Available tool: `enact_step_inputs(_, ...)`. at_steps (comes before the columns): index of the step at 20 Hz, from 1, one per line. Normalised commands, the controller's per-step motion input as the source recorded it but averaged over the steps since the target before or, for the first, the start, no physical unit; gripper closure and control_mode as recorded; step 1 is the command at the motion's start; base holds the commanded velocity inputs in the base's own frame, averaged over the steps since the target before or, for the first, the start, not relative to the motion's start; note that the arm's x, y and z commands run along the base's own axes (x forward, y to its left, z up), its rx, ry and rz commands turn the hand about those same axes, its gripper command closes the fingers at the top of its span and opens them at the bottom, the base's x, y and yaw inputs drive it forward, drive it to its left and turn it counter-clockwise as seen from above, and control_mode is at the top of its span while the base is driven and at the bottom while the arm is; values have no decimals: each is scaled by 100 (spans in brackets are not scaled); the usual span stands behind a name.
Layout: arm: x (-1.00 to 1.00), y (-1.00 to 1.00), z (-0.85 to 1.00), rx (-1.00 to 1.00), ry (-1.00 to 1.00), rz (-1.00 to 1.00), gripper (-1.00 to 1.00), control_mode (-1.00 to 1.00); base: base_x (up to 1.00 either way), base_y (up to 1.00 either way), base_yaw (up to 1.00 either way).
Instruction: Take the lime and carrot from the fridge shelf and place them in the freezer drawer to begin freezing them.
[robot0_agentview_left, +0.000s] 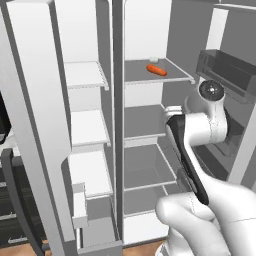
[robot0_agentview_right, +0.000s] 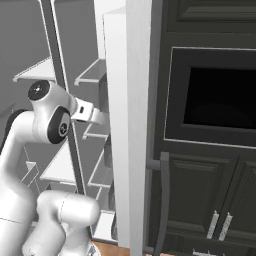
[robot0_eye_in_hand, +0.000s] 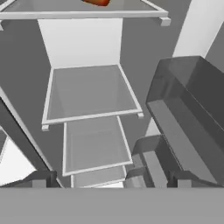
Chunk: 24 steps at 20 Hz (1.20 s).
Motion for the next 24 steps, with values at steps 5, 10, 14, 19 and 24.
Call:
enact_step_inputs(5,1,3,49,0,-35,0,-100,-100,0,0,0)
enact_step_inputs(10,0,15,53,-5,-30,0,-100,-100,0,0,0)
enact_step_inputs(14,7,1,84,-2,-17,0,-100,-100,0,0,0)
enact_step_inputs(19,41,0,64,0,1,0,-100,-100,0,0,0)
enact_step_inputs(24,86,0,4,0,19,0,-100,-100,0,0,0)
